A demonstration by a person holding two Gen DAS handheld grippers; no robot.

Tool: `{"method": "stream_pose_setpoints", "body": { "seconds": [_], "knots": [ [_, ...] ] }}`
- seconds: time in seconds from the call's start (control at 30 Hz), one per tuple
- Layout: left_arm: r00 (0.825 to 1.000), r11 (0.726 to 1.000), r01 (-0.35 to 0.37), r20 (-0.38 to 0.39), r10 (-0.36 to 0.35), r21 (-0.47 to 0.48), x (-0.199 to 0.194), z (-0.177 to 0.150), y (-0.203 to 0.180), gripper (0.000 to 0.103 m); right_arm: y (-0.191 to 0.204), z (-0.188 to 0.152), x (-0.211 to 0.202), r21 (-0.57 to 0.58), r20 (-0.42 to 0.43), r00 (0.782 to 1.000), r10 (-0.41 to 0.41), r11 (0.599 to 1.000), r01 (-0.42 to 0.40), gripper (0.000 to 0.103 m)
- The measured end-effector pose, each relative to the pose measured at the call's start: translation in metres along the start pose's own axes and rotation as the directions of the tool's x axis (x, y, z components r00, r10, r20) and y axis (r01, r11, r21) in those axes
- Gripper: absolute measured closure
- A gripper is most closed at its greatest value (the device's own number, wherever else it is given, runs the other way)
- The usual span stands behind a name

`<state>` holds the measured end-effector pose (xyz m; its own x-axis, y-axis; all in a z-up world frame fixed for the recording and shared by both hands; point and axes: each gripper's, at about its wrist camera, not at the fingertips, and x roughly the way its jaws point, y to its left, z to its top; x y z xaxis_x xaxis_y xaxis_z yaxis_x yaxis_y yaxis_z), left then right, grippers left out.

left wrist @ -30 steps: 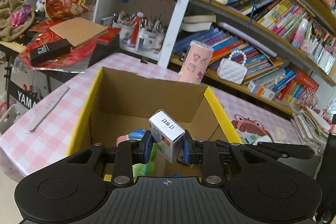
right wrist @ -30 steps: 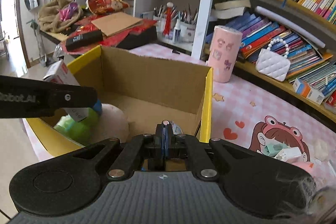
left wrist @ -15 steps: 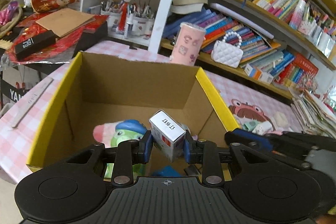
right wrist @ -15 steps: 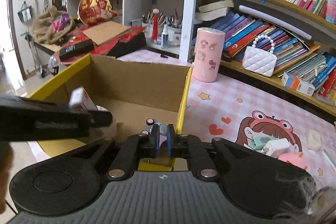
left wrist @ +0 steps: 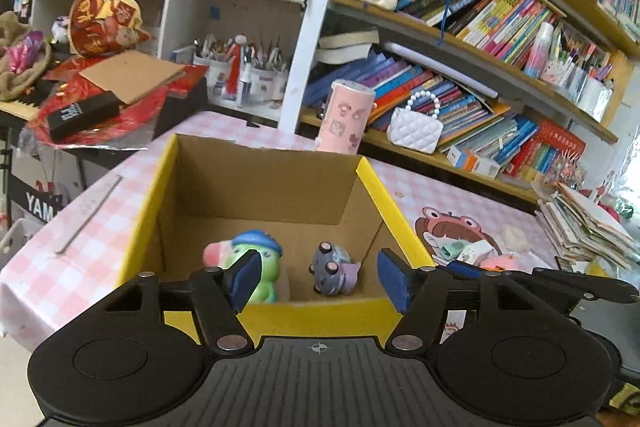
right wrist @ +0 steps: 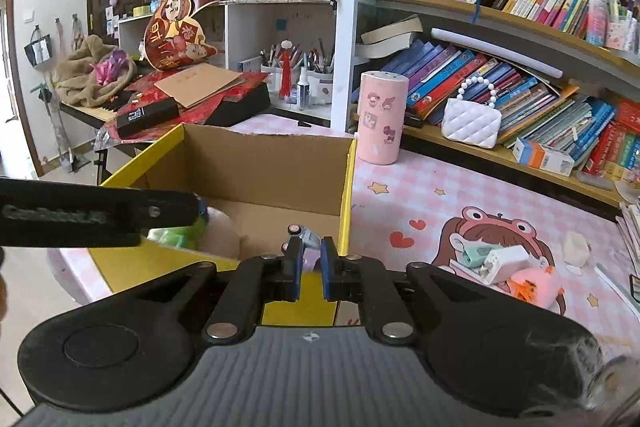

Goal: Organize objects
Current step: 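Lift both open tools out of the yellow box back over the table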

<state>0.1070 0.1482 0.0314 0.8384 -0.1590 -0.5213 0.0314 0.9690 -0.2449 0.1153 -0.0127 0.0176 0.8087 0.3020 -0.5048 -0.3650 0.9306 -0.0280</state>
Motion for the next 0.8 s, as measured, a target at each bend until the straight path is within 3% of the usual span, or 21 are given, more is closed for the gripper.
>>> {"method": "stream_pose_setpoints", "body": {
  "seconds": [0.2, 0.33, 0.5, 0.8],
  "knots": [
    [1.000, 1.000, -0.028, -0.011, 0.028, -0.011, -0.028, -0.020, 0.010, 0.033, 0.012, -0.020, -0.023, 0.015, -0.028, 0.999, -0.021, 1.000, 0.021, 0.087],
    [0.998, 0.998, -0.049, -0.048, 0.048, -0.029, -0.037, -0.040, 0.016, 0.033, 0.019, -0.037, -0.038, 0.026, -0.056, 0.997, -0.044, 0.999, 0.045, 0.077],
    [0.996, 0.998, -0.042, -0.081, 0.038, -0.048, -0.050, -0.060, 0.020, 0.031, 0.025, -0.060, -0.056, 0.020, -0.094, 0.994, -0.064, 0.998, 0.066, 0.076],
    [0.993, 1.000, -0.016, -0.116, 0.013, -0.024, -0.068, -0.086, 0.008, 0.019, 0.029, -0.094, -0.083, 0.036, -0.137, 0.984, -0.112, 0.992, 0.118, 0.062]
  ]
}}
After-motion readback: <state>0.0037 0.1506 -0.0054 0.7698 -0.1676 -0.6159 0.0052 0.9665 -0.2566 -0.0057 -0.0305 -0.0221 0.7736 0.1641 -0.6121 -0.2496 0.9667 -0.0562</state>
